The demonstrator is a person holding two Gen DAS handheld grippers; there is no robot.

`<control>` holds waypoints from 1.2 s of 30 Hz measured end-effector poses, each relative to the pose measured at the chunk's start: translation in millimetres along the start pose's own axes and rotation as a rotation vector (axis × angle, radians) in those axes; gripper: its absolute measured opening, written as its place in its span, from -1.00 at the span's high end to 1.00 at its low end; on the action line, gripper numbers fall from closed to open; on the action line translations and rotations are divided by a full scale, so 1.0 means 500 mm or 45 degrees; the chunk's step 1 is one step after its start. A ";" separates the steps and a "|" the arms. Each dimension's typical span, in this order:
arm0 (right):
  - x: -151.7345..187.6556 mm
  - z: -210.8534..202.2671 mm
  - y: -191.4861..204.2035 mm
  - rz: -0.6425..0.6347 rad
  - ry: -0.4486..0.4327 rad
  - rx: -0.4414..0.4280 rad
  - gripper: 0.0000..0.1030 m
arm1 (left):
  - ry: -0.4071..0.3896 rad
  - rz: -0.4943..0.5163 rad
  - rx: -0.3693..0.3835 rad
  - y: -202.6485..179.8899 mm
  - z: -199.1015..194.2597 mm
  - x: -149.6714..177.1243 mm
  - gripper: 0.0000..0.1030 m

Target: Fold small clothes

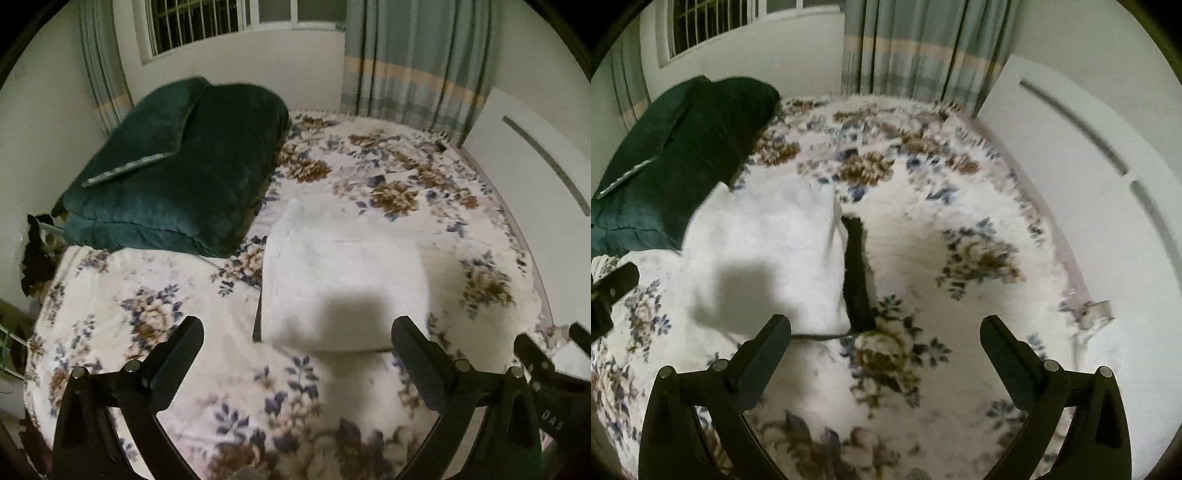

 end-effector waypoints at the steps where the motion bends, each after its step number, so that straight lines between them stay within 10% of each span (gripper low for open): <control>1: 0.002 -0.037 0.003 -0.005 -0.017 0.004 -1.00 | -0.005 0.002 0.004 0.004 -0.029 0.004 -1.00; 19: 0.087 -0.711 0.054 -0.093 -0.366 -0.052 -1.00 | -0.250 -0.025 0.003 0.108 -0.525 0.081 -1.00; 36: 0.150 -0.919 0.044 -0.113 -0.462 -0.106 -1.00 | -0.312 -0.101 -0.025 0.148 -0.640 0.125 -1.00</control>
Point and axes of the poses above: each gripper's, at about its wrist camera, not at the fingertips, and z roughly the way its jaws point, y to its left, x to its underside, the point moved 6 cm from there along z, roughly the way its jaws point, and after that the axes turned 13 degrees about -x, right-handed, at the moved point
